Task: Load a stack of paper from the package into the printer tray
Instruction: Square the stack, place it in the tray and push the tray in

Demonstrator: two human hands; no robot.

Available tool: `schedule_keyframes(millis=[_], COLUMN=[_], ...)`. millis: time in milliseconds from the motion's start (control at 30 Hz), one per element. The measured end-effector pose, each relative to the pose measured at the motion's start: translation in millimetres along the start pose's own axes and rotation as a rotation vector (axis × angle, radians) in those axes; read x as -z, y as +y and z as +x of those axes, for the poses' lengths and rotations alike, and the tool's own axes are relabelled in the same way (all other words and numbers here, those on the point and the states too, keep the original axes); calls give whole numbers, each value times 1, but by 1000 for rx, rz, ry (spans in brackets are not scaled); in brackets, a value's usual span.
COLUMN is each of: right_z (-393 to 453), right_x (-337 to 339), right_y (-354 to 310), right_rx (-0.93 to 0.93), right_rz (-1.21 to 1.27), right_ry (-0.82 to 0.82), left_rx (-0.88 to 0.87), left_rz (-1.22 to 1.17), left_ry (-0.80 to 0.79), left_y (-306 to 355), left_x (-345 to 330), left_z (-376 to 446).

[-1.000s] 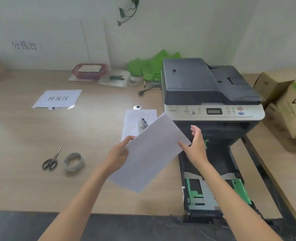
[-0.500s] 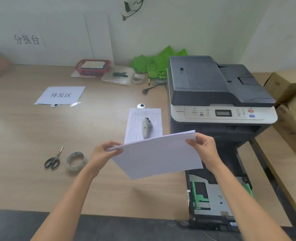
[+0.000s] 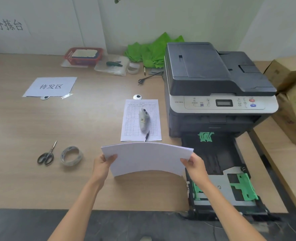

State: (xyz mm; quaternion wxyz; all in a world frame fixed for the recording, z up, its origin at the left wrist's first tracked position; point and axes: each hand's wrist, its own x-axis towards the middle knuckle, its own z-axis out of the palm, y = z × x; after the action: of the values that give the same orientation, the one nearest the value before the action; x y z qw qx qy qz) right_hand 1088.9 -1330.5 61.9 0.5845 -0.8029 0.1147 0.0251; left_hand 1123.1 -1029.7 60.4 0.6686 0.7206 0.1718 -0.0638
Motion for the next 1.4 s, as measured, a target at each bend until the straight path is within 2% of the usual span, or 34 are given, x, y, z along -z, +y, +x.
schedule_keyframes(millis=[133,267,400,500,633,700,800,933,1000,1033,1100,1167,1333,1400], right_z=[3,8,14,19,25,26,27,26,24,22,18,16,5,2], right_x=[-4,6,19,24,5,-11,-24,-23,-19,-17,-18,-21,-29,-32], right_y=[3,-16,-39,-56,-76,-86,-97,-95,-93,-91,-88,-80,-45,-27], right_rx=[-59,-5,62,130,250,298,350,387,352,328,280,224,140,103], right_rz=[-32,-11,-179,-379,-574,-556,-474,-328,-218,-156,-49,29,4,-26], right_ry=[8,19,12,-78,-195,-213,-221,-174,-149,-147,-143,-122,-36,-7], left_rx=[42,11,-165,-341,-463,-471,-437,-424,-328,-239,-109,-89,-172,-203], left_rz=[37,59,192,282,345,389,324,313,217,107,-121,-189,-131,-102], left_ry=[18,124,176,166,42,-4,-18,150,205,169,-7,-130,-37,-56], left_y=[-8,4,38,70,88,88,87,70,58,53,43,39,43,41], left_x=[-1,-5,-3,-4,-12,-17,-22,-3,8,10,8,1,-27,-37], left_z=[-2,2,5,-1,-5,-6,-7,-3,-3,-4,-5,-6,-12,-14])
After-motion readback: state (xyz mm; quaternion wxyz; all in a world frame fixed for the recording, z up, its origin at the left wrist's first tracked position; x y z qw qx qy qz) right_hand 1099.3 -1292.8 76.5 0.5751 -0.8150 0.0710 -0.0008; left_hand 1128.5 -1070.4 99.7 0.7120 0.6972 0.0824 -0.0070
